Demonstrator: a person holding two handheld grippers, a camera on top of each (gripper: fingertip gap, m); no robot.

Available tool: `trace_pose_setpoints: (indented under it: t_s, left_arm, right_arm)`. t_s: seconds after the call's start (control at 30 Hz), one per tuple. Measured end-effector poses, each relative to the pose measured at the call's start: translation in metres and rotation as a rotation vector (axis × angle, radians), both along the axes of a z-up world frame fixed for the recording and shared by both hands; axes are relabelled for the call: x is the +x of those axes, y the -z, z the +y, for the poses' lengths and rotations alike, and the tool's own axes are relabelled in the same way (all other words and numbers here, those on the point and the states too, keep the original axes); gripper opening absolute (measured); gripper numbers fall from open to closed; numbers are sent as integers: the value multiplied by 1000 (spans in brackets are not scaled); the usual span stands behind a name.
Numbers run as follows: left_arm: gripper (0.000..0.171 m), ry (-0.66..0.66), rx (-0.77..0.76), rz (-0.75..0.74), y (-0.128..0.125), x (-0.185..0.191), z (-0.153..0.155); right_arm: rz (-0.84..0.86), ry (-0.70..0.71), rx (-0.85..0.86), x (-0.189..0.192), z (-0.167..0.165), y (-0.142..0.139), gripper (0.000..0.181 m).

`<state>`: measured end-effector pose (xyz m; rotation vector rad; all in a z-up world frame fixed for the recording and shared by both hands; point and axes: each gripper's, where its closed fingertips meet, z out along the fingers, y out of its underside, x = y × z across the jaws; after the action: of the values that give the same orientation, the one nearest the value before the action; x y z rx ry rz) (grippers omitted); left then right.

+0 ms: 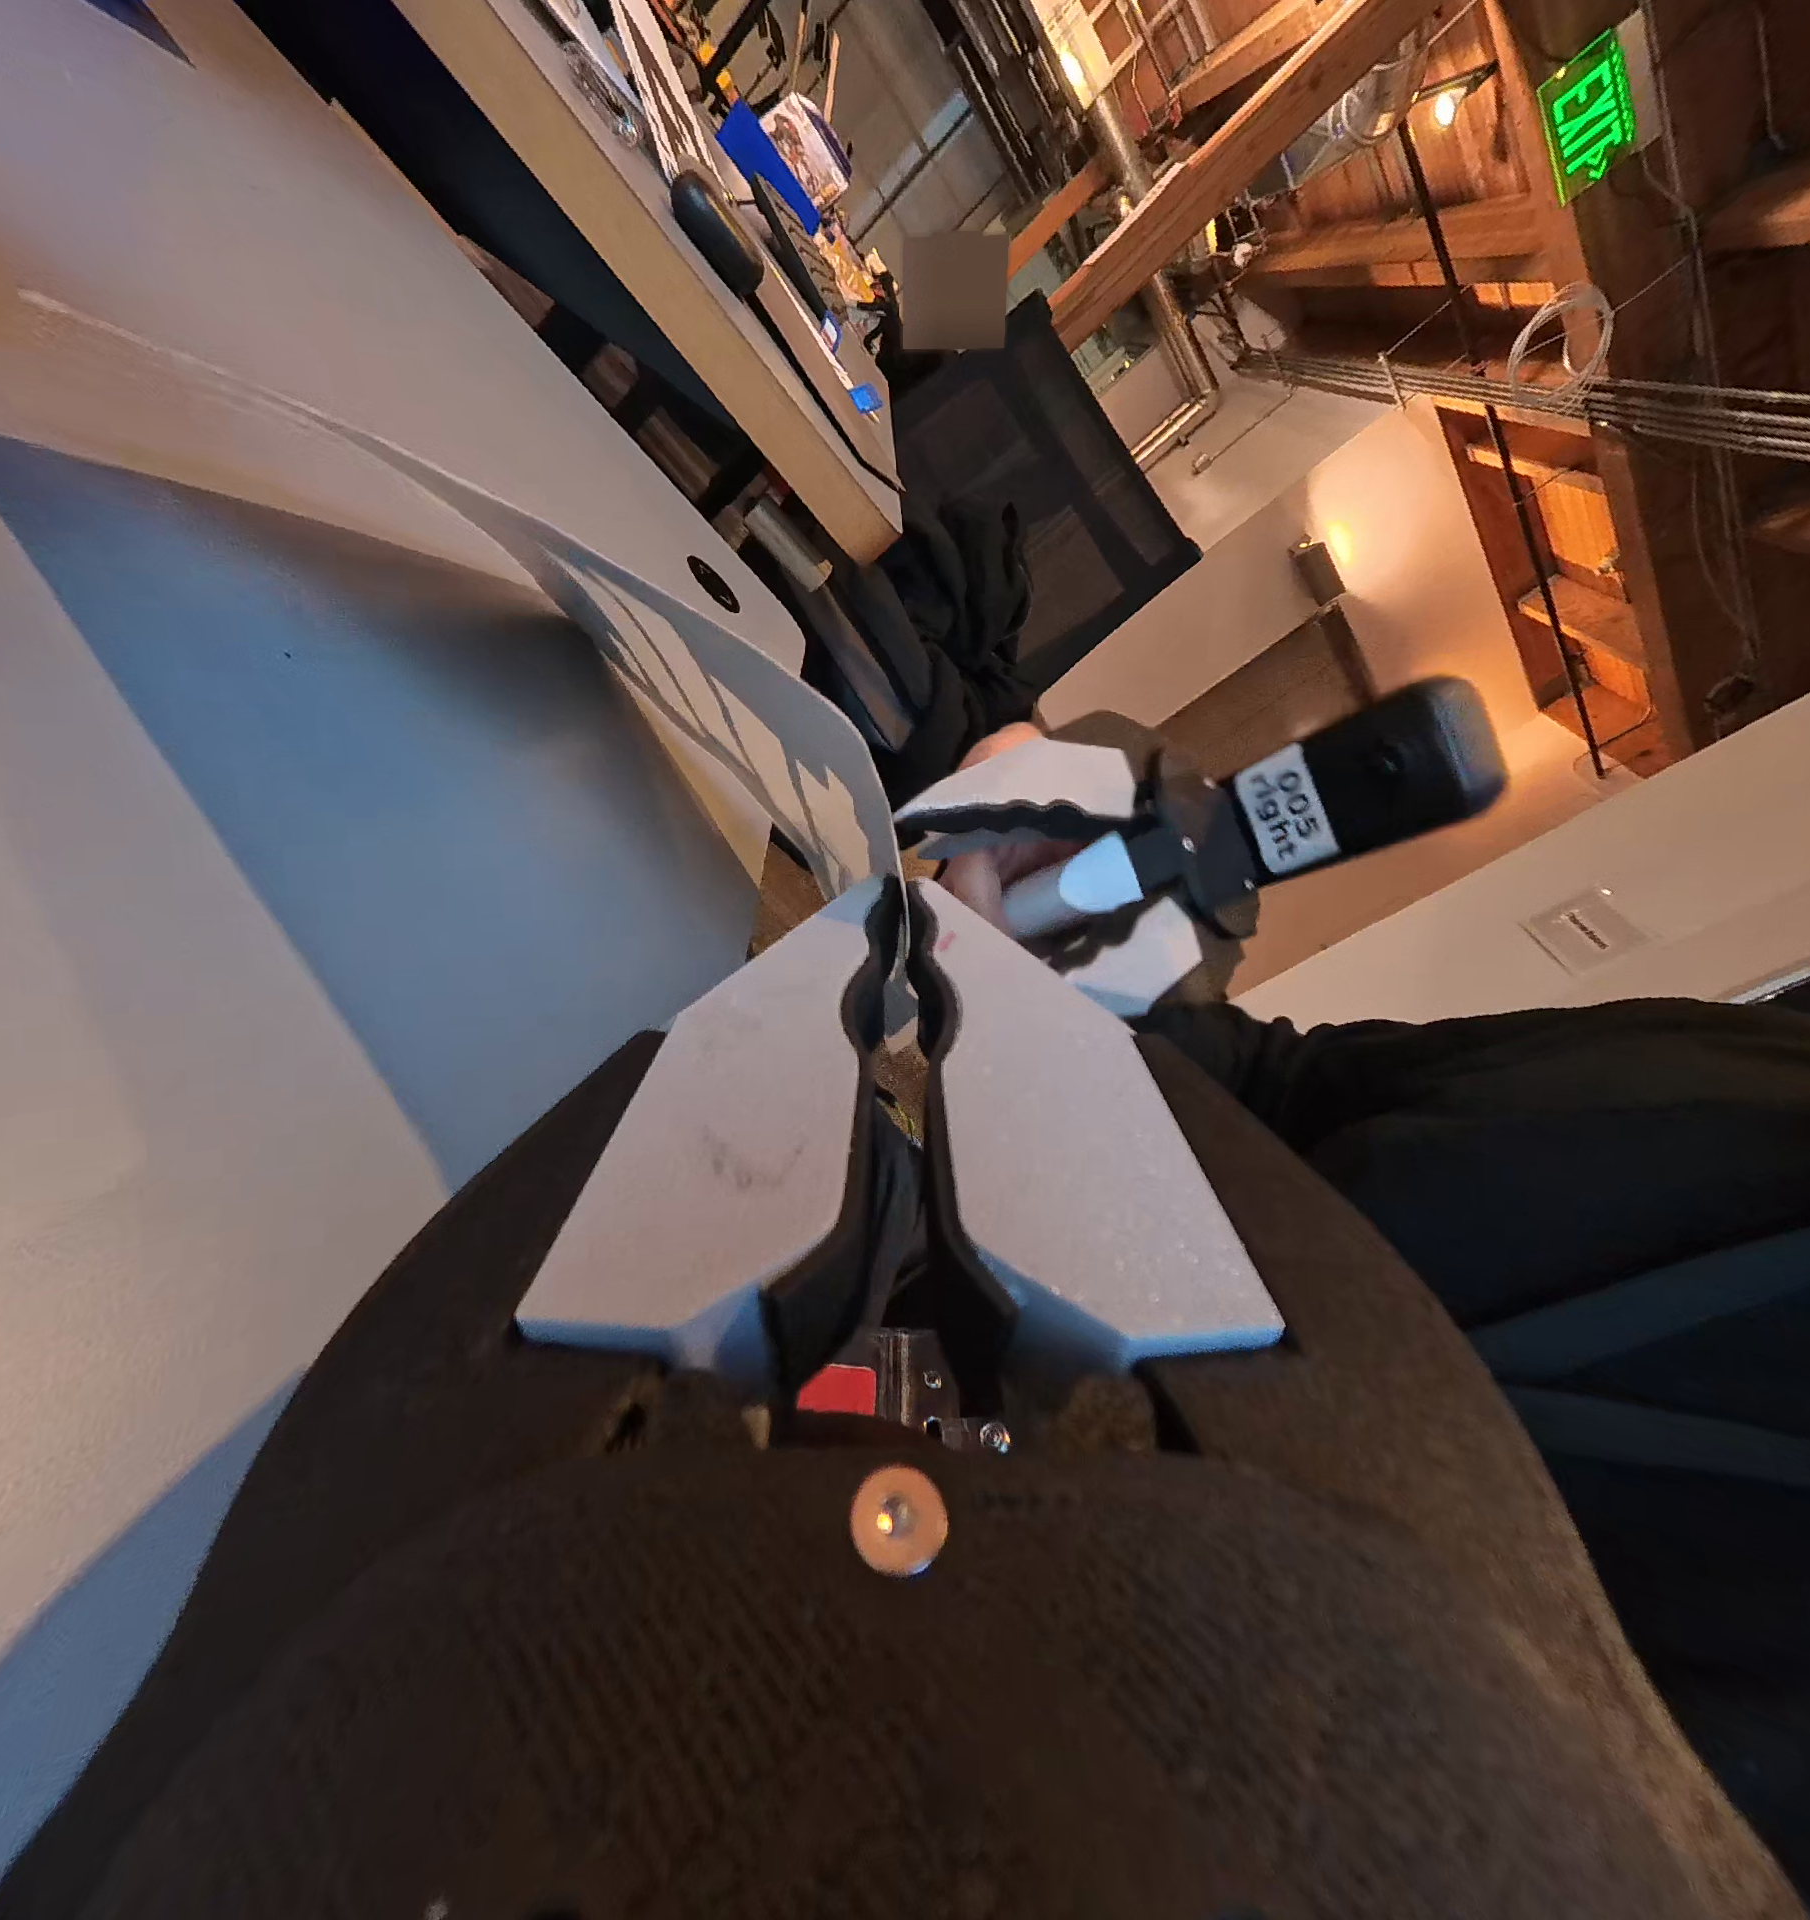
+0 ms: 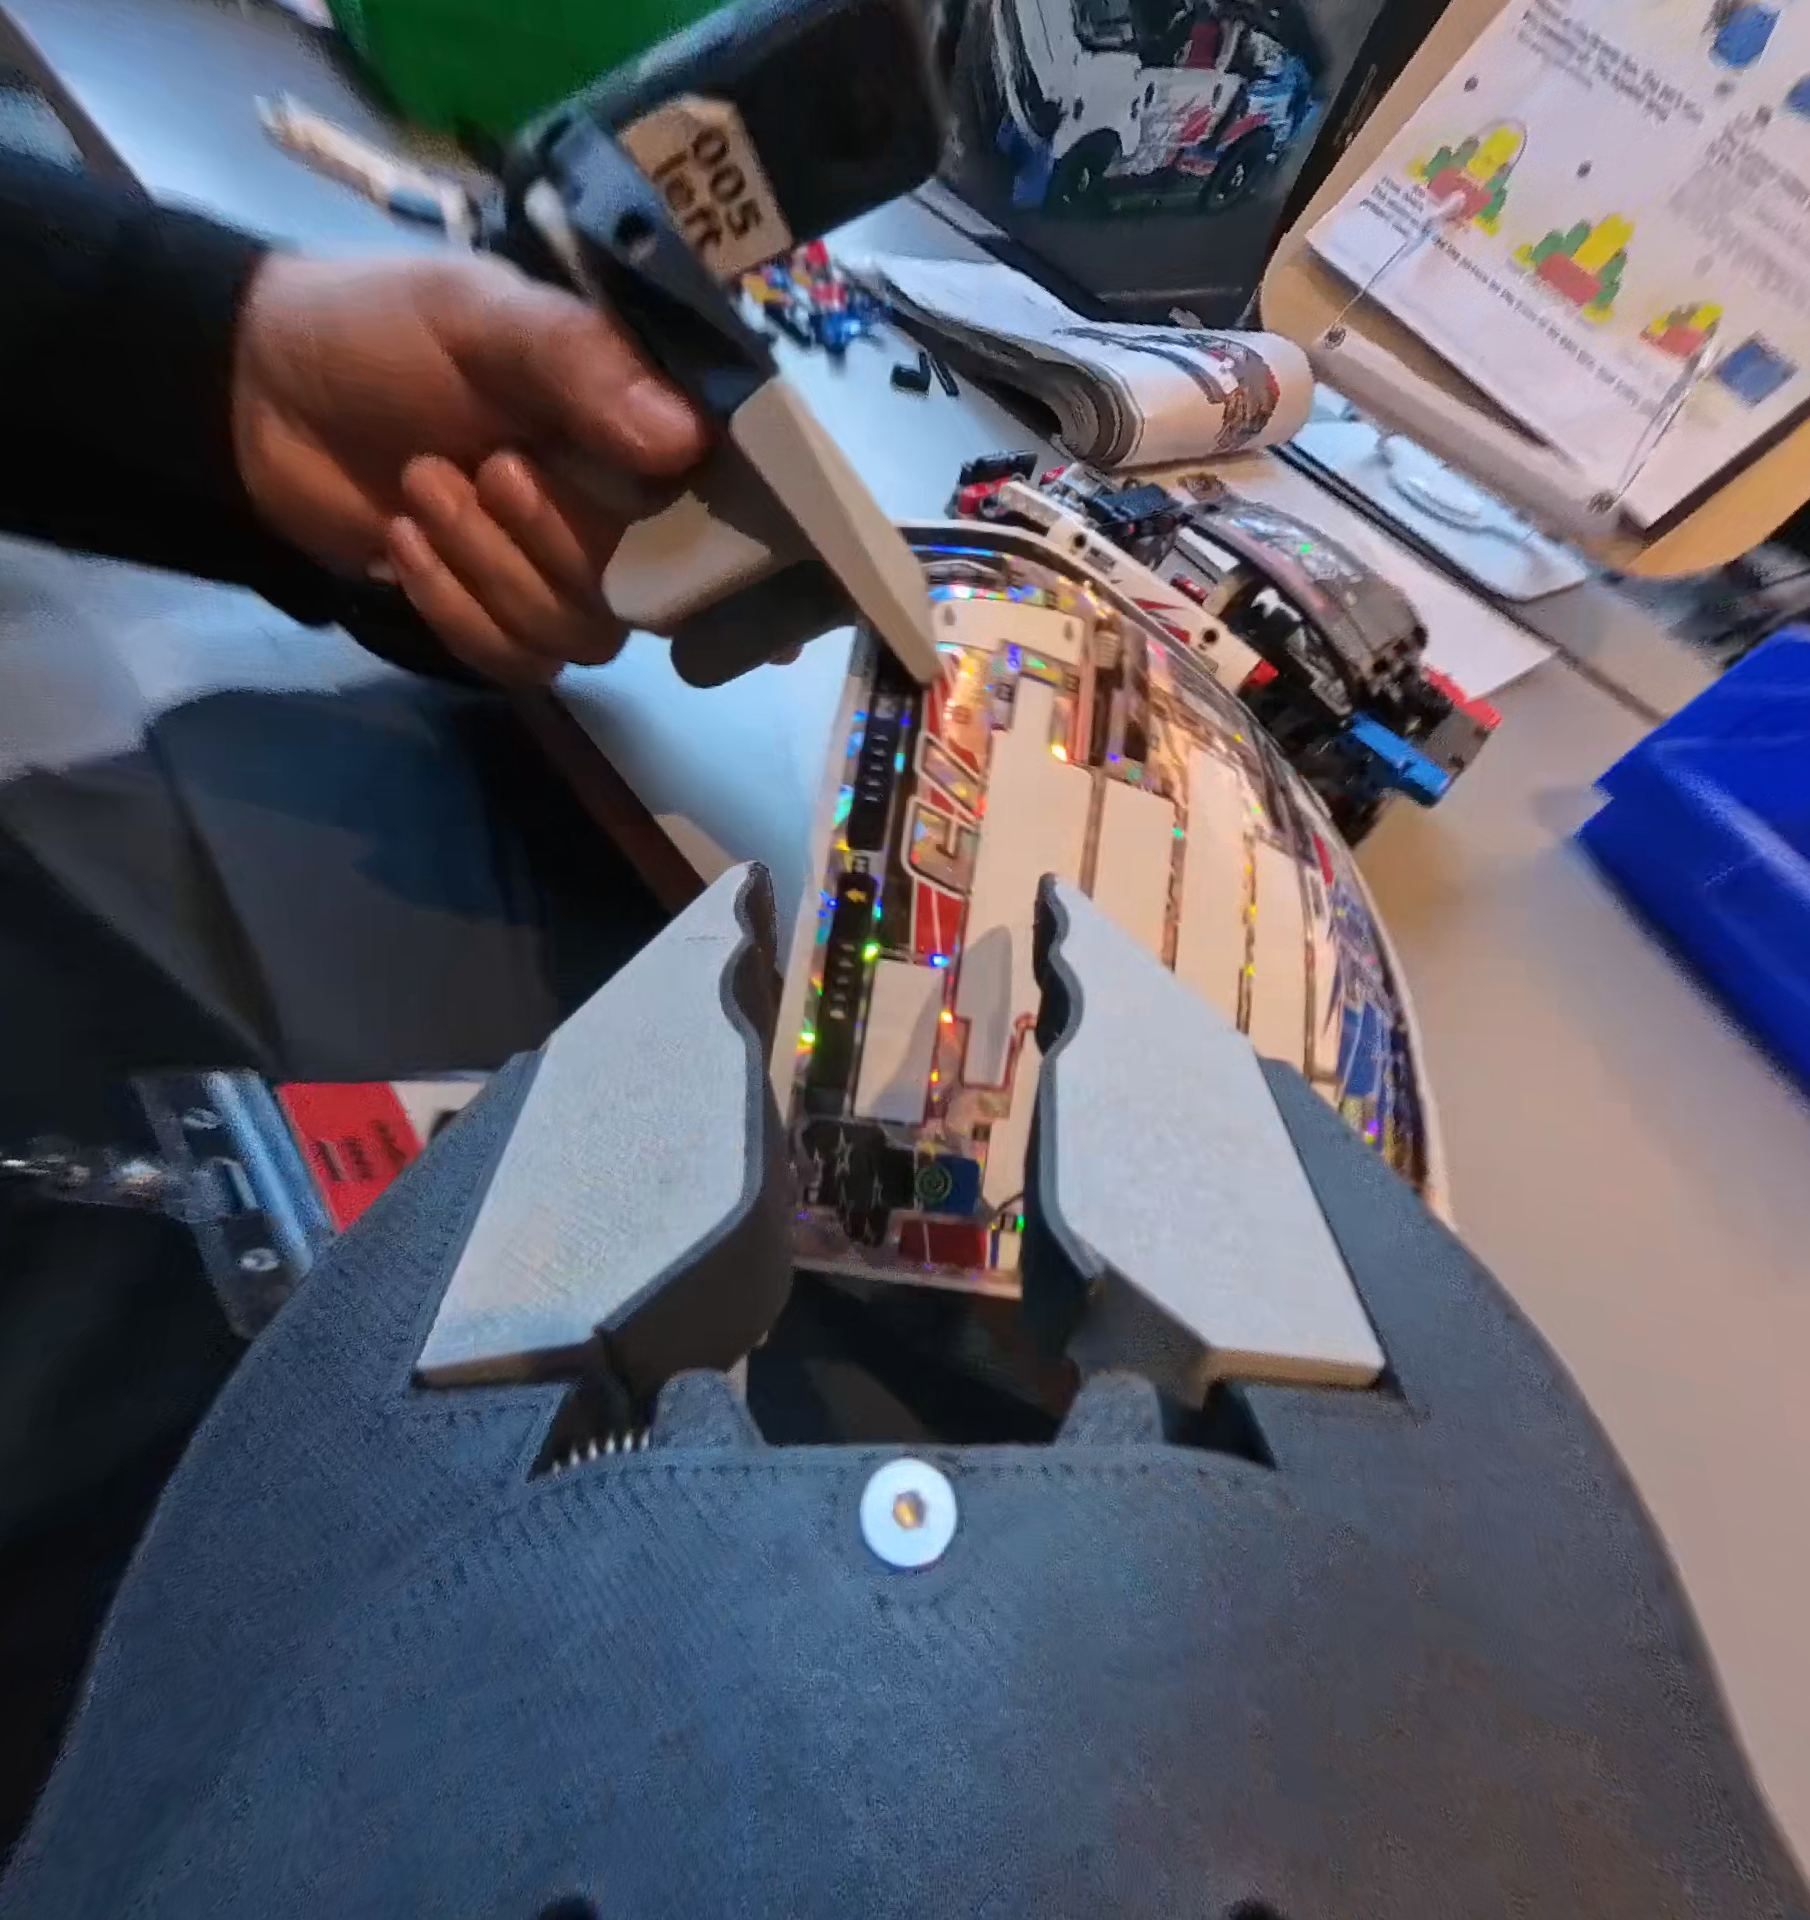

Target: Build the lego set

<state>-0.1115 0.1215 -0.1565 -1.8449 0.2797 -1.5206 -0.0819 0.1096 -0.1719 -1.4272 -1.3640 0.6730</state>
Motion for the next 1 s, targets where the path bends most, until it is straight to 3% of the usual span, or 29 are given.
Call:
trace_pose_setpoints:
  t_s: [0.13,0.27,0.4,0.6,1.0]
  left_arm:
    - [0,-8,-9,0,1,3,0]
    - [0,-23,-68,-79,-2,3,2]
    - [0,-19,-82,-122,-8,1,0]
    - [9,-10,-79,-114,-13,-8,-1]
    - [0,40,-112,-52,0,5,-6]
  right_arm:
    - [-142,52,297,-15,-3,7,43]
    - [-220,137,587,-20,8,2,20]
    - [-238,156,765,-19,13,-8,3]
    - [-226,106,854,-12,11,-12,2]
    - [-227,54,839,-8,8,-5,2]
